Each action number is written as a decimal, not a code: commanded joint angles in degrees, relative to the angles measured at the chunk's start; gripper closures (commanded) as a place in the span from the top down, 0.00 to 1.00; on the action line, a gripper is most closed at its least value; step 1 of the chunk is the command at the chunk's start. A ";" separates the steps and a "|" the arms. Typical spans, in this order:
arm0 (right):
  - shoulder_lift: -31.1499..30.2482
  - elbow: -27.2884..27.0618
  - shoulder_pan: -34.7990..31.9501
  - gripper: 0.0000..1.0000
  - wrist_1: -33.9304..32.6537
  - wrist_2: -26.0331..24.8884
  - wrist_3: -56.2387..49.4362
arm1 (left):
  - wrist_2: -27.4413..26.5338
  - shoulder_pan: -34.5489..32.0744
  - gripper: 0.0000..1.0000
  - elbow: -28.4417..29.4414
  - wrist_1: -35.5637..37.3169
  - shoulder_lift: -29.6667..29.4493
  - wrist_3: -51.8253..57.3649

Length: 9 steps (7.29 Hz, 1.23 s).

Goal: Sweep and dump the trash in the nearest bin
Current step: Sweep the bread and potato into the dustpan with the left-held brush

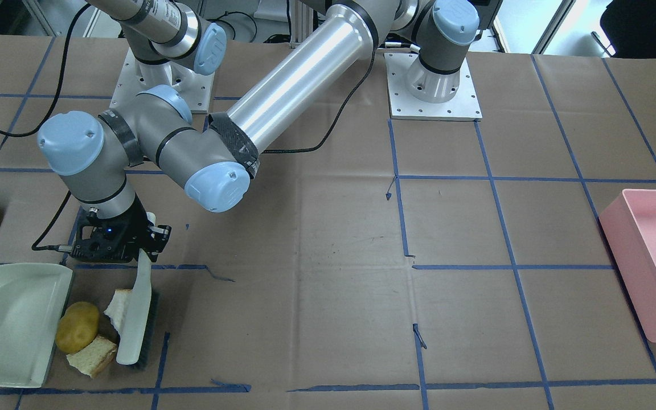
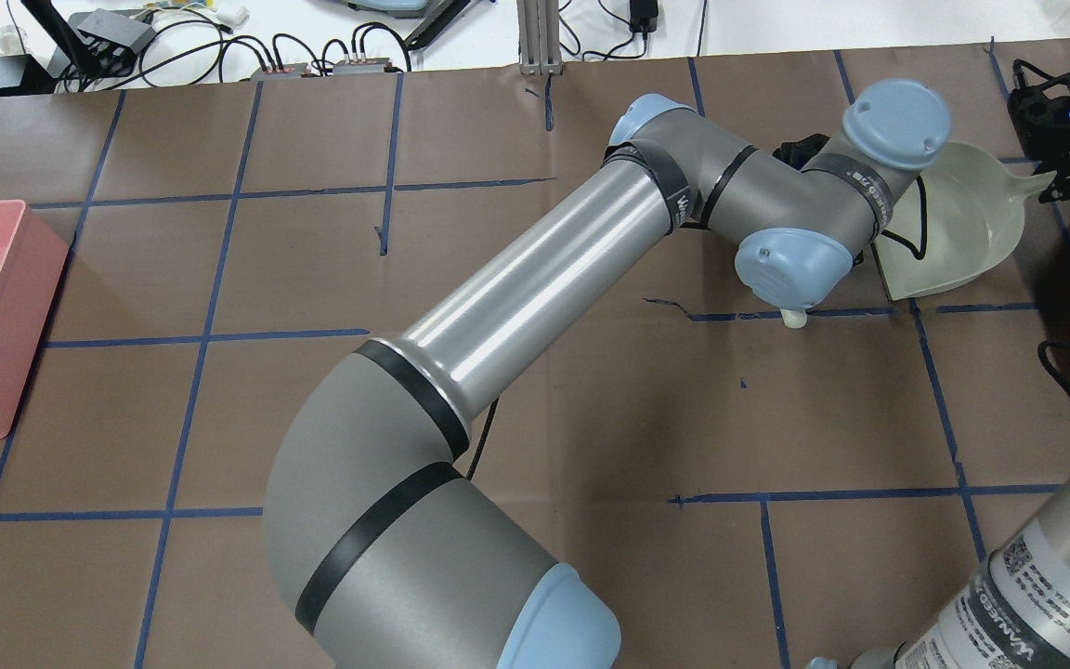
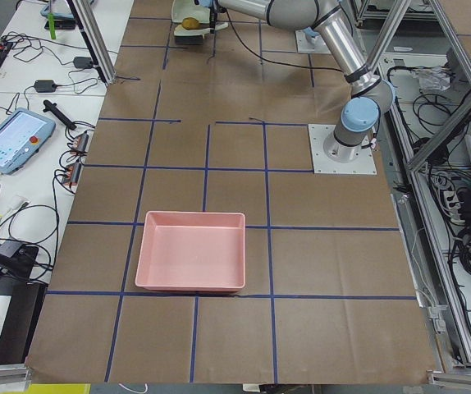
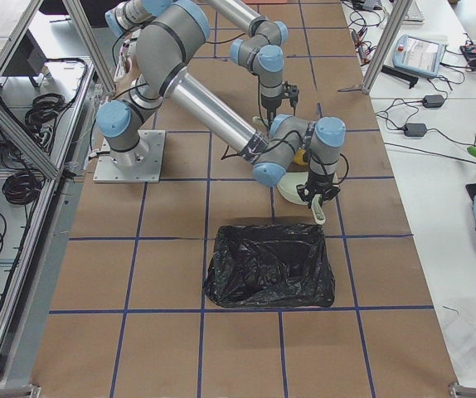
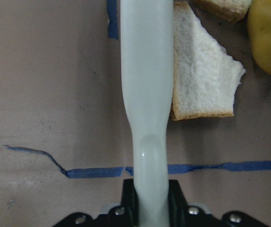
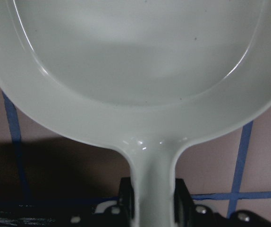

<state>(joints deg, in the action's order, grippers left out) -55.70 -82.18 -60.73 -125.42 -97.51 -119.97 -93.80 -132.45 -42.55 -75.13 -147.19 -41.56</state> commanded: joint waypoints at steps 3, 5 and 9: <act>0.50 0.00 0.00 0.04 0.00 0.12 0.00 | 5.46 -1.23 0.00 6.34 0.77 -4.33 -4.05; 0.50 0.00 0.00 0.04 0.00 0.12 0.00 | 11.50 -1.49 0.00 7.21 7.49 -5.64 -4.14; 0.50 0.00 0.00 0.04 0.00 0.12 0.00 | 25.49 -2.20 0.00 9.33 15.00 -7.32 -16.78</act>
<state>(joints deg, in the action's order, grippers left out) -55.20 -82.18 -60.73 -125.42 -97.38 -119.97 -71.79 -134.52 -33.54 -62.55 -154.21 -55.46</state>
